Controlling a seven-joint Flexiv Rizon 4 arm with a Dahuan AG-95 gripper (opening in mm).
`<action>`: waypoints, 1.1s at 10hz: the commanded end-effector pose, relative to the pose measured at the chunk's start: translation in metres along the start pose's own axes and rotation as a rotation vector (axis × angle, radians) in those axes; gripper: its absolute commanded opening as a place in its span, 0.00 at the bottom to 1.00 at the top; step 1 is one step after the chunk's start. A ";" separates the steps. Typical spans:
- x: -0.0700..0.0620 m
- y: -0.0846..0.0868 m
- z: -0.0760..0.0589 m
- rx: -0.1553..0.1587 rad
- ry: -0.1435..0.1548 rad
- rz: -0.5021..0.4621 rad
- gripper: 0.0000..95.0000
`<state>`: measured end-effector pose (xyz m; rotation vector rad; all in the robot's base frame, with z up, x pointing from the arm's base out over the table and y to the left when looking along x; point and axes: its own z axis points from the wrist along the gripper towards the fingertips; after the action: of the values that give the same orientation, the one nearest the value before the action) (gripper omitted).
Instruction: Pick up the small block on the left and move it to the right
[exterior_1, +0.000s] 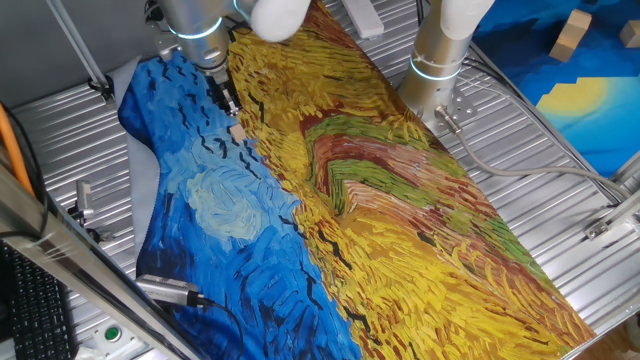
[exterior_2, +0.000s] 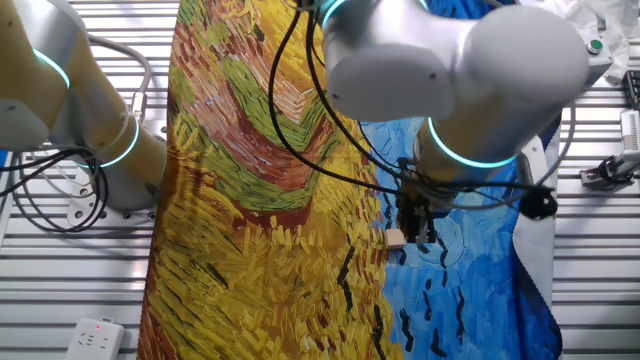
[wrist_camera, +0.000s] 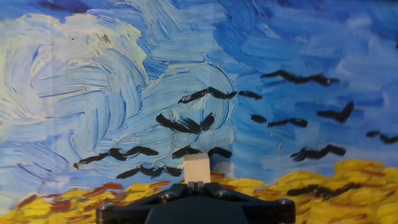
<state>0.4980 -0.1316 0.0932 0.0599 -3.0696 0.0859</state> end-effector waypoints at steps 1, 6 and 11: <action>0.000 -0.001 0.001 -0.004 -0.003 -0.004 0.00; -0.003 -0.004 0.027 -0.014 -0.013 -0.005 0.00; -0.006 -0.004 0.040 -0.046 -0.022 0.024 0.00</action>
<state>0.5032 -0.1384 0.0499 0.0217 -3.0978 0.0147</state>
